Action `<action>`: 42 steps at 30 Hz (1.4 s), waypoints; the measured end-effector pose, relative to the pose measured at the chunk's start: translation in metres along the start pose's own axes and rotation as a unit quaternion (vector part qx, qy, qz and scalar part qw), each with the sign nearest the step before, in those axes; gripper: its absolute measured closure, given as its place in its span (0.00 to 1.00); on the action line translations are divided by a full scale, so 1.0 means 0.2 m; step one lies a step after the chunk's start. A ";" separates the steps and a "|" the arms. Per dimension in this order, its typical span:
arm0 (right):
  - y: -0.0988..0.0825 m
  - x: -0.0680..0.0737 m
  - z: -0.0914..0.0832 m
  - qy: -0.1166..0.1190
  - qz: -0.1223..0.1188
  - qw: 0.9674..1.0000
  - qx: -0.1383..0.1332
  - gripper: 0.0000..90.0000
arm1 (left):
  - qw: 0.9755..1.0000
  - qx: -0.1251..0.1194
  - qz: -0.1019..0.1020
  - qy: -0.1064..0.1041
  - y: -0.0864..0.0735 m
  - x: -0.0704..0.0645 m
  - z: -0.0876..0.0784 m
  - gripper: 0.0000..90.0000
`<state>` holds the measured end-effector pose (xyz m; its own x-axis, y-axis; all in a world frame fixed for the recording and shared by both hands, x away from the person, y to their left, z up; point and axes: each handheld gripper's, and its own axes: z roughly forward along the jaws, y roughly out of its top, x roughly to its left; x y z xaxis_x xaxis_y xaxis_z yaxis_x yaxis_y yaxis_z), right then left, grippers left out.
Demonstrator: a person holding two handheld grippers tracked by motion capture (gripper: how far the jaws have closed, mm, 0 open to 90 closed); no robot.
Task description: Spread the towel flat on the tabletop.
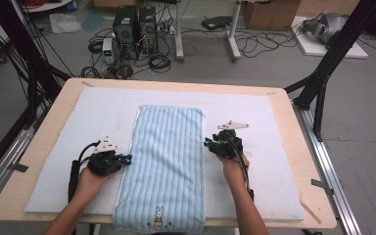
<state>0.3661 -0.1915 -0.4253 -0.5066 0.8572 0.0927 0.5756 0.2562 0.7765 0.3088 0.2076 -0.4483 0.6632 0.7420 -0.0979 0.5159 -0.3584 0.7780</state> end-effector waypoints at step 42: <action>-0.19 -0.06 -0.29 0.006 -0.017 0.999 -0.039 0.13 | 0.984 -0.172 -0.038 -0.022 0.06 0.25 -0.12 0.20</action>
<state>0.3130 -0.2364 -0.4204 -0.5331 0.8430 0.0724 0.5069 0.2497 0.8251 0.3364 0.2539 -0.4288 0.6565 0.7316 -0.1841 0.3553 -0.0846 0.9309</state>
